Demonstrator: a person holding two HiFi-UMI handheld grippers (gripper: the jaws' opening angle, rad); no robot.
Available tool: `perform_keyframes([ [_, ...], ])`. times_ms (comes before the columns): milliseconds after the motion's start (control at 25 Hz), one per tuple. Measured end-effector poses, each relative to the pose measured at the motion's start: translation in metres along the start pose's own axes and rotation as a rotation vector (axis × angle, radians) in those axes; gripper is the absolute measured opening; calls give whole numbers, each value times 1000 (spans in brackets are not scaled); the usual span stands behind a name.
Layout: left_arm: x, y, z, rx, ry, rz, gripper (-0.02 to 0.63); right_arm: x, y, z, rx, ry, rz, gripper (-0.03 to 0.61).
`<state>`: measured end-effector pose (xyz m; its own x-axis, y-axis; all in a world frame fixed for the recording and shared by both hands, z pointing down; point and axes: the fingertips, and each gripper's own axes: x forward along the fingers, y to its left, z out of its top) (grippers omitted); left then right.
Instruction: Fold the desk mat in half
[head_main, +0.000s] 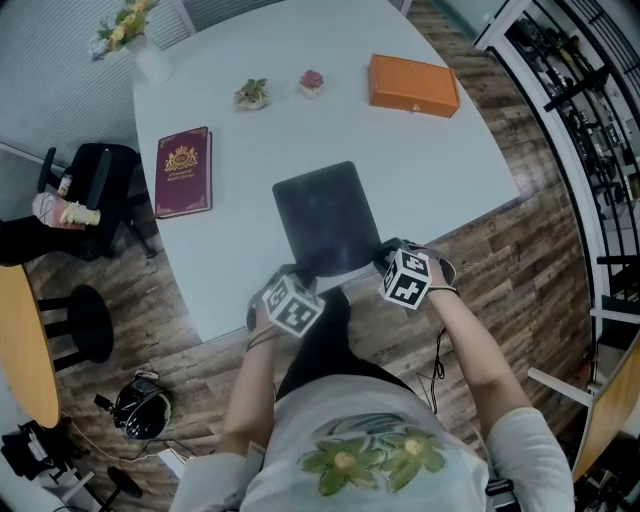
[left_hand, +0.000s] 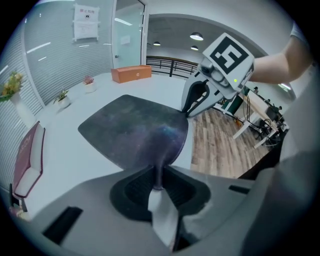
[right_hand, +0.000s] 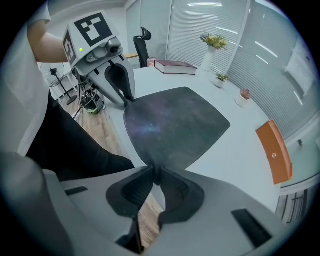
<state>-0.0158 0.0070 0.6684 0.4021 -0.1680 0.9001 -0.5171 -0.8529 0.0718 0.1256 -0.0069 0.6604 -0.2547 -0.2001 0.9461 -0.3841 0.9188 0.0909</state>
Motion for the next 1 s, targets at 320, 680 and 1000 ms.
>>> perform_keyframes([
  [320, -16, 4, 10, -20, -48, 7, 67, -20, -7, 11, 83, -78, -64, 49],
  [680, -42, 13, 25, -65, -120, 29, 67, -48, -17, 25, 174, -161, -121, 46],
  [1000, -64, 25, 44, -125, -192, 38, 67, -63, -31, 36, 190, -205, -141, 46],
])
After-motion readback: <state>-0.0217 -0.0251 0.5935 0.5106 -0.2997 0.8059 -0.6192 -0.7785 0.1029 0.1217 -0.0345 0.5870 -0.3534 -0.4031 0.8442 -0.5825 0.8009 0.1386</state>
